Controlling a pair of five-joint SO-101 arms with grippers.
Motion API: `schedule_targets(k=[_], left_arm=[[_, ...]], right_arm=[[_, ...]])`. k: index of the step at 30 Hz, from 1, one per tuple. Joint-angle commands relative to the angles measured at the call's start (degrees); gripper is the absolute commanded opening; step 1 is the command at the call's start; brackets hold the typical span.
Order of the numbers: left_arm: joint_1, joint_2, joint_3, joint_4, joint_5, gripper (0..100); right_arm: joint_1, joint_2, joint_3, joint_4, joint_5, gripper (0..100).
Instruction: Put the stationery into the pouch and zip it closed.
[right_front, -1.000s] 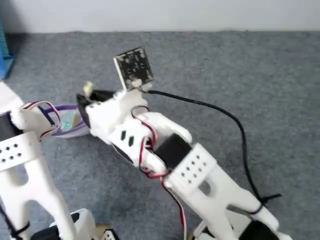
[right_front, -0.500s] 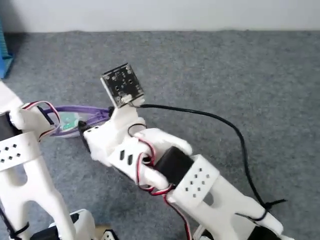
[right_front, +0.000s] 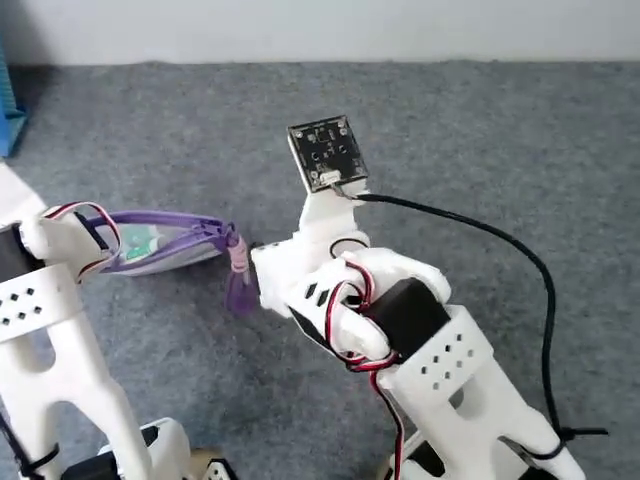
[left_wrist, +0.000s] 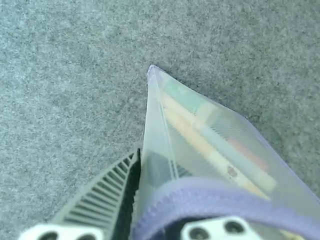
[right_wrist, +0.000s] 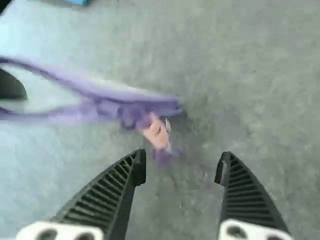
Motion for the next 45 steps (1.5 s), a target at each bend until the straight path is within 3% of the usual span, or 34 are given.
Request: schedule_targets(k=[1,7,14,26,34,43,45], left_arm=[[-0.09,-2.46,-0.31,0.88,-0.53,1],[-0.09,-2.46,-0.22,0.88,-0.53,1],[-0.09,-2.46,-0.22,0.88,-0.53,1],[-0.09,-2.46,-0.22,0.88,-0.53,1],[-0.09,-2.46,0.66,0.88,-0.53,1],[-0.09,-2.55,2.24,0.88,-0.53,1],[-0.09,-2.55,2.24,0.88,-0.53,1]], right_arm=[[-3.03,-2.15,5.19,-4.35,4.31,21.9],[-6.2,-1.71,14.42,-20.0,8.18,21.7],[-3.12,-1.71,24.35,-34.15,14.33,21.7],[-2.95,-1.54,26.37,-39.34,15.56,21.5],[-2.95,1.98,26.11,-42.77,18.02,6.6],[-1.36,1.98,26.37,-42.42,18.11,4.8],[-0.75,1.8,25.93,-40.84,18.11,0.6]])
